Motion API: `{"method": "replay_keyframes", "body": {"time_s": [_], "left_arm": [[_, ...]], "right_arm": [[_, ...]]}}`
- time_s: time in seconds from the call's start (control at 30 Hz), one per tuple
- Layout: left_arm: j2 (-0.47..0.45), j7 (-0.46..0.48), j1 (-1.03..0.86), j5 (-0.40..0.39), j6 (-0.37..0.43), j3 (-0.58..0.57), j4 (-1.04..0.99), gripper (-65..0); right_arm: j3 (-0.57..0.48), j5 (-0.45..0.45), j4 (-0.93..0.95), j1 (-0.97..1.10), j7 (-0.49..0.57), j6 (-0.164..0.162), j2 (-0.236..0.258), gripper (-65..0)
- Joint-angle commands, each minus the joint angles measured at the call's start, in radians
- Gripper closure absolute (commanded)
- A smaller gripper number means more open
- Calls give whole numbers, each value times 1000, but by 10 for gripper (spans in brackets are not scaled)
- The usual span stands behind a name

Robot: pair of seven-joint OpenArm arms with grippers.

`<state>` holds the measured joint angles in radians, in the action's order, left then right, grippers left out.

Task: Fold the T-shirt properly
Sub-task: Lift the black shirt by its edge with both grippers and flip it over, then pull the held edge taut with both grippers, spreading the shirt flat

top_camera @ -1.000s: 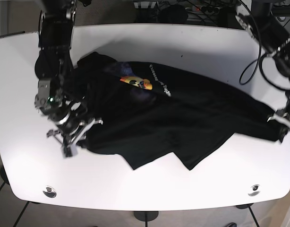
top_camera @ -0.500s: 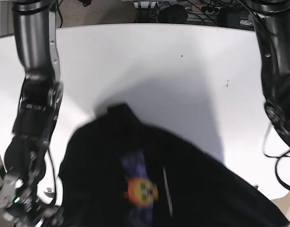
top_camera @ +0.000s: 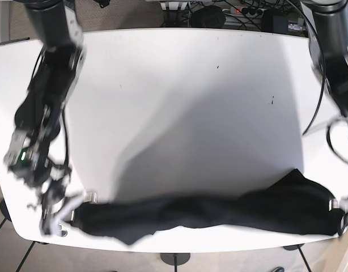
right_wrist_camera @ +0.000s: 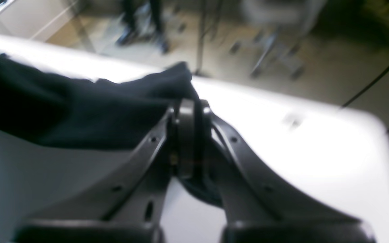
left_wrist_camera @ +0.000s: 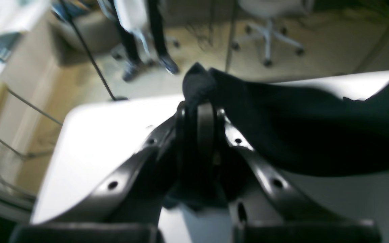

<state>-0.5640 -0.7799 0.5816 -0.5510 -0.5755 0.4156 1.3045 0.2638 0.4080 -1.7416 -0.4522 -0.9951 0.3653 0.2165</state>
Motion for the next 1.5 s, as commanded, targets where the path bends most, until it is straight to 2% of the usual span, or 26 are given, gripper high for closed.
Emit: {"method": "replay_keyframes", "body": {"time_s": [0.03, 0.17, 0.23, 0.33, 0.53, 0.6, 0.7, 0.83, 0.9, 1.0, 1.1, 1.13, 1.3, 1.5], "left_arm": [[-34, 38, -94, -42, 7, 42, 62, -1], [-23, 43, -381, -109, 7, 138, 122, -1], [28, 43, -496, -123, 7, 200, 151, -1], [77, 43, -647, -119, 4, 260, 195, -1], [138, 44, -823, -111, -71, 339, 198, -1], [144, 44, -832, -59, -73, 339, 198, -1], [174, 44, -832, 45, -123, 355, 186, 0], [235, 40, -832, 154, -123, 420, 191, 0], [244, 40, -831, 174, -123, 424, 191, 0], [244, 40, -831, 173, -123, 424, 191, 0], [244, 40, -831, 173, -123, 424, 191, 0], [244, 40, -831, 173, -123, 424, 191, 0], [244, 40, -831, 173, -123, 426, 191, 0], [243, 40, -831, 173, -123, 424, 191, 0]], "right_arm": [[38, 29, -24, 88, 71, -5, 18, -17], [52, 81, -22, 330, 155, -5, 25, -17], [73, 81, -21, 432, 183, -4, 25, -17], [104, 81, -22, 551, 200, 38, 18, -17], [182, 79, -18, 686, 200, 65, 16, -19], [182, 78, -18, 709, 200, 65, 16, -19], [185, 75, -18, 729, 201, 65, 16, -19], [185, 81, -24, 757, 201, 67, 16, -22], [183, 84, -47, 766, 195, 94, 16, -76], [183, 119, -67, 792, 193, 157, 1, -270], [182, 202, -68, 795, 193, 165, 4, -469], [177, 216, -68, 794, 192, 163, 4, -501], [121, 214, -54, 688, 81, 169, 1, -503], [-18, 222, 73, 582, 68, 165, -4, -501]]}}
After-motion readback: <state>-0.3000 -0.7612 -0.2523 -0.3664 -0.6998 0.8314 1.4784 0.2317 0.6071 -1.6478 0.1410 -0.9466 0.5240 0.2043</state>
